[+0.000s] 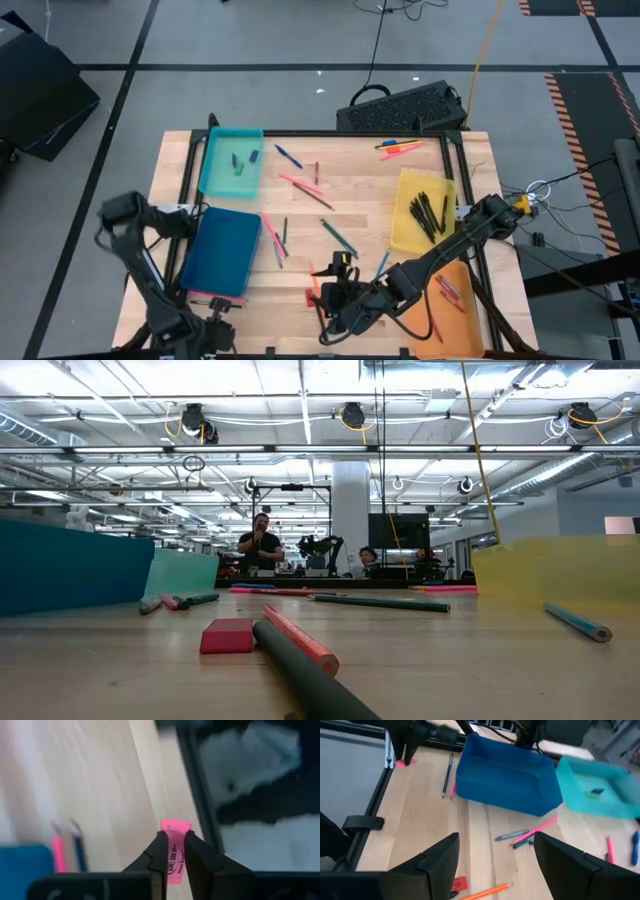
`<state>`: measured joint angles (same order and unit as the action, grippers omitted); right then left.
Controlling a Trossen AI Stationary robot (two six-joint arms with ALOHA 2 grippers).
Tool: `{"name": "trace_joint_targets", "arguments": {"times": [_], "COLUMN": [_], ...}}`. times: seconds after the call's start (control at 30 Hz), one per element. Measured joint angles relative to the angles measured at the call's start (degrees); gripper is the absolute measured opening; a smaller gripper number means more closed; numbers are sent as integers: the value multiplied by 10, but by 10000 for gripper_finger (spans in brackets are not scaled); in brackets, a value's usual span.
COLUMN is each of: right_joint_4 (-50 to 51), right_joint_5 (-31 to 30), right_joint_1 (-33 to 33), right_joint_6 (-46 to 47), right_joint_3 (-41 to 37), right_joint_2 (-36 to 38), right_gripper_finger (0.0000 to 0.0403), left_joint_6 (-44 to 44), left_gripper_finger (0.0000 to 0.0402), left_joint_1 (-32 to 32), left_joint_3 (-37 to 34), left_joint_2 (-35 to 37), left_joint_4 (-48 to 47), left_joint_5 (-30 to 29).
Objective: Sort crayons/erasers/pens/pencils in bins
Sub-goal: Put the pink eraser into the light blue bin
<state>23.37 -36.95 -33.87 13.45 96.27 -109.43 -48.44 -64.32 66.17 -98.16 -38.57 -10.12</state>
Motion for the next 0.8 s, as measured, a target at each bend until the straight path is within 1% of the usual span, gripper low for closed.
{"name": "trace_joint_targets", "arguments": {"times": [0.1, 0.17, 0.23, 0.33, 0.47, 0.53, 0.6, 0.63, 0.7, 0.73, 0.8], "right_joint_4": [-31, -78, -131, -201, -313, -381, -453, -491, -559, -587, -618], "right_joint_5": [0, 0, 0, -1, -1, 21, 45, 47, 51, 42, 36], "right_joint_1": [0, -2, -4, -8, -4, 8, 28, 39, 61, 70, 86], "right_joint_6": [-47, -89, -135, -174, -189, -191, -196, -208, -255, -285, -352], "right_joint_3": [-3, -13, -30, -71, -147, -189, -232, -253, -287, -298, -309], "right_joint_2": [0, 1, 1, 1, 1, 1, 1, 1, 1, 1, 1], "right_gripper_finger": [249, 249, 249, 249, 249, 249, 249, 249, 249, 249, 249], "left_joint_6": [32, 65, 105, 168, 256, 308, 348, 359, 361, 356, 342], "left_gripper_finger": [38, 35, 33, 33, 20, 5, 3, 5, 9, 9, 5], "left_joint_1": [13, 29, 54, 107, 190, 236, 286, 313, 366, 392, 442], "left_joint_3": [-2, -3, -20, -80, -181, -232, -277, -298, -336, -354, -382], "left_joint_2": [45, 78, 110, 165, 254, 292, 319, 327, 333, 332, 332], "left_joint_4": [5, 26, 61, 141, 283, 366, 462, 504, 569, 600, 646], "left_joint_5": [-42, -64, -79, -79, -80, -70, -43, -27, 0, 9, 29]}}
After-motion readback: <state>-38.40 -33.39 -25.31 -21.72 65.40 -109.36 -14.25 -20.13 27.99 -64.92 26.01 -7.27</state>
